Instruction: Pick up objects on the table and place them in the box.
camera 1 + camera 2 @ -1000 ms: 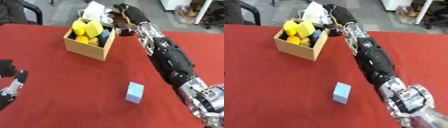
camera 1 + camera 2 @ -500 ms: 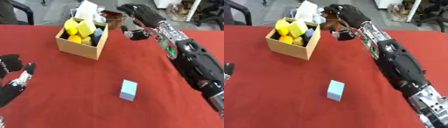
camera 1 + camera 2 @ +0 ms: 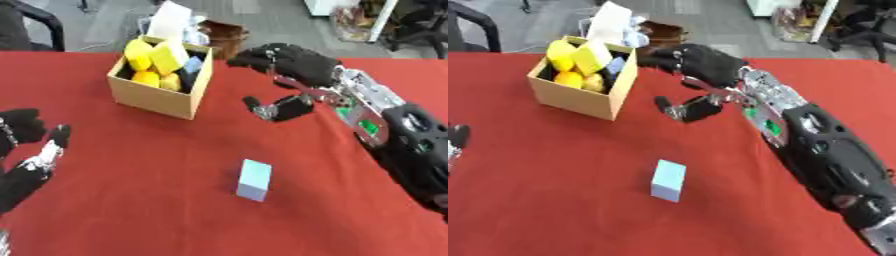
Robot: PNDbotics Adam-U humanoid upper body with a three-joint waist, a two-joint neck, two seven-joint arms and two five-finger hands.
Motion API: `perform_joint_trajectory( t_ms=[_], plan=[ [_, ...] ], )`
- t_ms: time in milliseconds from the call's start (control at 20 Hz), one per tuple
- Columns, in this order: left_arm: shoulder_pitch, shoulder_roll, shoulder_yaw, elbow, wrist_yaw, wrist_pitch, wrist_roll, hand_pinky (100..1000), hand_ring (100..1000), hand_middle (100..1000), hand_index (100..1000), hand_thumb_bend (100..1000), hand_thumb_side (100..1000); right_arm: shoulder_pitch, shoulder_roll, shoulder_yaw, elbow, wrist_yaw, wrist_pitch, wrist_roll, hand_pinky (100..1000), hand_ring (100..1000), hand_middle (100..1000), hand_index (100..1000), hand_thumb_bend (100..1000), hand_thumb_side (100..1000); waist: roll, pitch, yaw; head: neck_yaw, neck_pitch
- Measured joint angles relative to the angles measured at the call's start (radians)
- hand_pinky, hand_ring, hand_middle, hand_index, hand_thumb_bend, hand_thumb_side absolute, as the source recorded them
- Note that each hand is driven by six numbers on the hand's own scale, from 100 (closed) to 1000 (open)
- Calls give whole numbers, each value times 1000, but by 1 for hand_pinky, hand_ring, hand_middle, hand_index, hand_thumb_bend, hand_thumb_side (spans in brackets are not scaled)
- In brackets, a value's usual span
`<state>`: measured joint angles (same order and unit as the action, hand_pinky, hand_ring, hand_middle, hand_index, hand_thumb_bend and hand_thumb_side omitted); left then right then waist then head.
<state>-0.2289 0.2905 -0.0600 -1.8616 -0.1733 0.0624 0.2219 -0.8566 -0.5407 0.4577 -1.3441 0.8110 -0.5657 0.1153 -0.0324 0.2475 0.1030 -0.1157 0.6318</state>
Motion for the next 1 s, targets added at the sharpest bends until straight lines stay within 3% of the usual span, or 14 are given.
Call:
perform_joint_trajectory(
  t_ms=[300,400,750,850,1000],
  plan=[
    [0,0,1,1,2,0,1,652,606,548,700,520,409,13,-21,24,-71,-107,9,106,791,794,843,969,100,519,0,0,-1,0,0],
    [0,2,1,2,3,0,1,651,607,548,700,519,413,13,-25,24,-93,-143,24,142,796,801,841,973,100,616,0,0,-1,-2,0],
    [0,8,0,13,6,0,0,651,608,548,700,518,415,61,-56,147,-155,-269,-27,269,806,807,846,975,101,560,4,0,-4,-19,1],
    [0,8,0,13,7,0,0,651,608,548,700,518,415,63,-64,167,-156,-299,-35,306,809,810,848,975,139,516,4,0,-4,-19,1],
    [0,8,0,13,8,0,-1,651,608,548,700,517,416,71,-75,182,-161,-317,-40,364,813,814,854,976,128,536,4,0,-6,-22,1]
  ],
)
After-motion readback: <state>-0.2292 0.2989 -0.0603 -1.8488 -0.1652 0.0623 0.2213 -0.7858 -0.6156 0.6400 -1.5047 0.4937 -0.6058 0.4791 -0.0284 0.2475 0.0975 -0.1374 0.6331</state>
